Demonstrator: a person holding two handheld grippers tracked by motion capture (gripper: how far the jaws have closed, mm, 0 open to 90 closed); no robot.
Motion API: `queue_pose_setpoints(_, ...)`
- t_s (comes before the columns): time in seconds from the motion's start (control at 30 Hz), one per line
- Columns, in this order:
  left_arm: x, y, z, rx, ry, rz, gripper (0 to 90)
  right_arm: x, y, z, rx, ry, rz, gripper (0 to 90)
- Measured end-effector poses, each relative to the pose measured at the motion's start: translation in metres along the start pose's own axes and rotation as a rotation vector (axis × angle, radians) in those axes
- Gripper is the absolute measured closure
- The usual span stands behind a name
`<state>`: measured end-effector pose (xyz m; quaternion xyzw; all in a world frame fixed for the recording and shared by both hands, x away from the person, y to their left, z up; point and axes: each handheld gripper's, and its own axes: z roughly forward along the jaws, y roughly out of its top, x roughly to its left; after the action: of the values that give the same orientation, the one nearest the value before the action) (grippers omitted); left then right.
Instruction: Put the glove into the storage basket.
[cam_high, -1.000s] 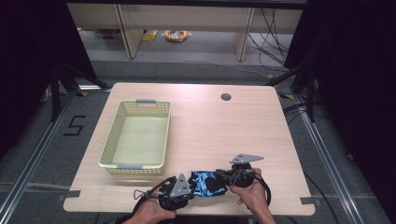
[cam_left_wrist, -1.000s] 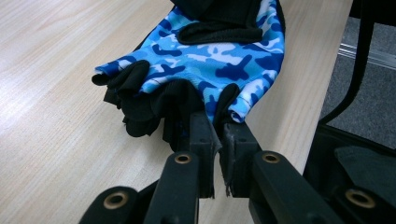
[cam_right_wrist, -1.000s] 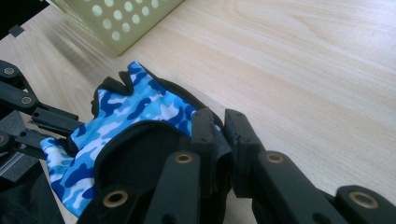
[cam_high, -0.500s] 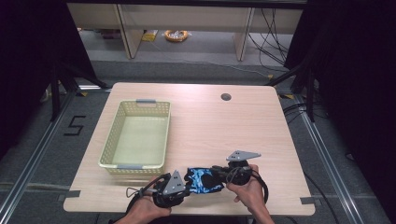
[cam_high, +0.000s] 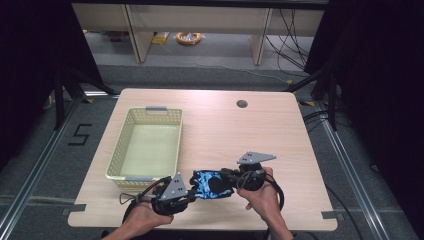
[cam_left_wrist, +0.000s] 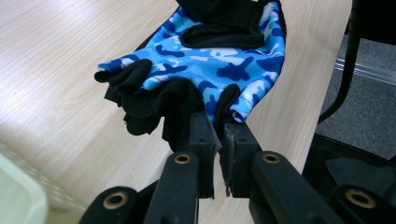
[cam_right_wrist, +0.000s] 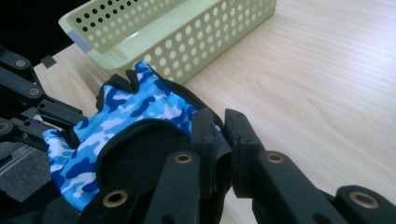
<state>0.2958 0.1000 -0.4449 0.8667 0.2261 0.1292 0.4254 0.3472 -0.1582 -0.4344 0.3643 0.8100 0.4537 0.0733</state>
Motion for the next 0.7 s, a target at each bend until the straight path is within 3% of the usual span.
queue_pose_setpoints(0.03, 0.002, 0.002, -0.004, 0.009, 0.006, 0.017, 83.1, 0.002, 0.003, 0.0, 0.004, -0.007, 0.014, 82.9)
queue_pose_setpoints(0.13, 0.007, 0.005, -0.009, -0.004, 0.005, -0.001, 83.0, 0.001, 0.012, 0.002, -0.007, 0.004, -0.003, 82.9)
queue_pose_setpoints(0.33, 0.021, 0.01, -0.021, 0.006, 0.004, -0.03, 83.0, 0.003, 0.03, 0.009, -0.003, 0.038, 0.025, 82.9)
queue_pose_setpoints(0.47, 0.032, 0.012, -0.029, 0.006, 0.01, -0.049, 83.1, 0.005, 0.047, 0.013, -0.006, 0.034, -0.012, 82.9)
queue_pose_setpoints(0.5, 0.034, 0.013, -0.032, 0.011, 0.012, -0.044, 83.1, 0.007, 0.05, 0.015, -0.003, 0.046, 0.007, 82.9)
queue_pose_setpoints(0.57, 0.038, 0.014, -0.036, 0.01, 0.02, -0.033, 83.1, 0.006, 0.053, 0.016, -0.016, 0.042, -0.015, 82.9)
queue_pose_setpoints(0.6, 0.04, 0.015, -0.039, 0.01, 0.027, -0.032, 83.1, 0.008, 0.06, 0.019, -0.011, 0.064, -0.019, 82.9)
queue_pose_setpoints(0.7, 0.045, 0.016, -0.047, 0.01, 0.035, -0.044, 83.2, 0.012, 0.065, 0.02, -0.008, 0.058, -0.009, 82.9)
